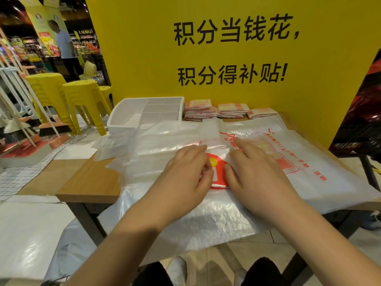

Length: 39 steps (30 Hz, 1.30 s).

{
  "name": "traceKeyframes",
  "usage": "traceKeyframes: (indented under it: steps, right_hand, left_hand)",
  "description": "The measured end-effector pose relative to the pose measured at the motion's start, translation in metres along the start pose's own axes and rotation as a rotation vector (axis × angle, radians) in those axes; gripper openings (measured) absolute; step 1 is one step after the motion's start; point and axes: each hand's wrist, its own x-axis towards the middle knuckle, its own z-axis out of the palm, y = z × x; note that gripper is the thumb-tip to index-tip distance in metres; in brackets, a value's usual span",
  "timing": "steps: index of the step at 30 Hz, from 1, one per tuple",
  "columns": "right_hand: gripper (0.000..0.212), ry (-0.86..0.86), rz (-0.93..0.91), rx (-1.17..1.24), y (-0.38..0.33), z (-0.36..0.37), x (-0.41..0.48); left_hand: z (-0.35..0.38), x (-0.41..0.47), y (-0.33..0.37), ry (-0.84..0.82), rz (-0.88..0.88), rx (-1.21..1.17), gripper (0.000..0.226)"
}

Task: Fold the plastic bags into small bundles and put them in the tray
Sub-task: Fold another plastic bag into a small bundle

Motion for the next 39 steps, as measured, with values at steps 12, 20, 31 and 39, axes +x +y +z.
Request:
traceKeyframes:
  steps: [12,20,31,39]
  right_hand:
    - [0.077,-0.458,-0.179,0.092,0.044,-0.011,0.014]
    - [0.083,-0.600,-0.175,0.221,0.061,-0.018,0.024]
    - [0.097,-0.471,-0.193,0.205,0.060,-0.013,0.017]
    - [0.084,-0.327,-0.242,0.049,0.041,-0.026,0.010]
  left_hand:
    - [-0.017,0.019,-0.016,-0.384,-0.036,0.090,0.066]
    - [-0.018,0.020,-0.021,-0.450,-0.075,0.005,0.073]
    - [-0.021,0.020,-0.021,-0.459,-0.027,0.063,0.080]
    - [-0.039,0.008,-0.008,-0.346,-0.079,0.235,0.075]
